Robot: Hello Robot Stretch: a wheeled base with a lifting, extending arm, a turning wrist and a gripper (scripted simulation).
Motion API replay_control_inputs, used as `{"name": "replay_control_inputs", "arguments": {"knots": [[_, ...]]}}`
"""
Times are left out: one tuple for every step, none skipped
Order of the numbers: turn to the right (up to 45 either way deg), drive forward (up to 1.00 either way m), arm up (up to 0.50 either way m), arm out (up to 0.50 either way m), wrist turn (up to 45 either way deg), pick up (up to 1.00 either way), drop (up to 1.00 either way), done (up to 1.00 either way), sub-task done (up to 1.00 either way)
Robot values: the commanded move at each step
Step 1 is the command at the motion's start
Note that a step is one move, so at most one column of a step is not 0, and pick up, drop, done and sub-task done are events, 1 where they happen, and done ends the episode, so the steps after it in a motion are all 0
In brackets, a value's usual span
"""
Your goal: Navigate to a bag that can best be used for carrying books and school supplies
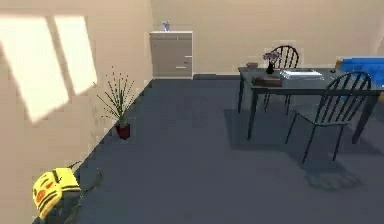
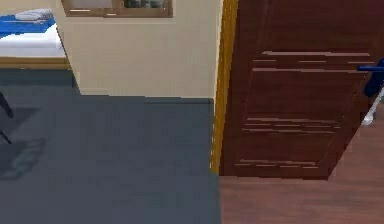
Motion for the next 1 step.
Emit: {"name": "replay_control_inputs", "arguments": {"knots": [[-9.0,0.0,0.0,0.0,0.0,0.0,0.0,0.0,0.0]]}}
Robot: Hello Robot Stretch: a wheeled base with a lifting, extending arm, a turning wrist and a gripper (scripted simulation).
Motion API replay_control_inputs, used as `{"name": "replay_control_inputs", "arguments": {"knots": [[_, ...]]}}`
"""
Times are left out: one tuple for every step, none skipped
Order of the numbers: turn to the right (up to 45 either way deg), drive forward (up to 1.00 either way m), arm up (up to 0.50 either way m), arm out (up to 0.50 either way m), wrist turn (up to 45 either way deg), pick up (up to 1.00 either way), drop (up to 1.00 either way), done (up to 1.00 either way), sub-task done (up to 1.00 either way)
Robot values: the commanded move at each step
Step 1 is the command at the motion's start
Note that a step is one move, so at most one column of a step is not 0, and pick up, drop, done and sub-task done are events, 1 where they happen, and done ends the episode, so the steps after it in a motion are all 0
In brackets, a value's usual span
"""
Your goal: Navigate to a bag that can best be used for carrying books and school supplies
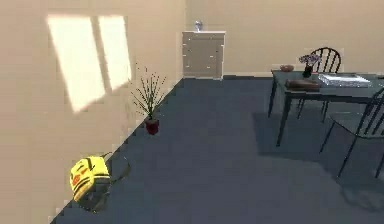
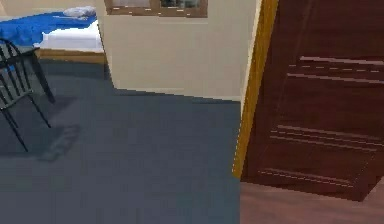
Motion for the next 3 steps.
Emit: {"name": "replay_control_inputs", "arguments": {"knots": [[0.0,0.6,0.0,0.0,0.0,0.0,0.0,0.0,0.0],[-45.0,0.0,0.0,0.0,0.0,0.0,0.0,0.0,0.0],[0.0,0.0,0.0,0.0,0.0,0.0,0.0,1.0,0.0]]}}
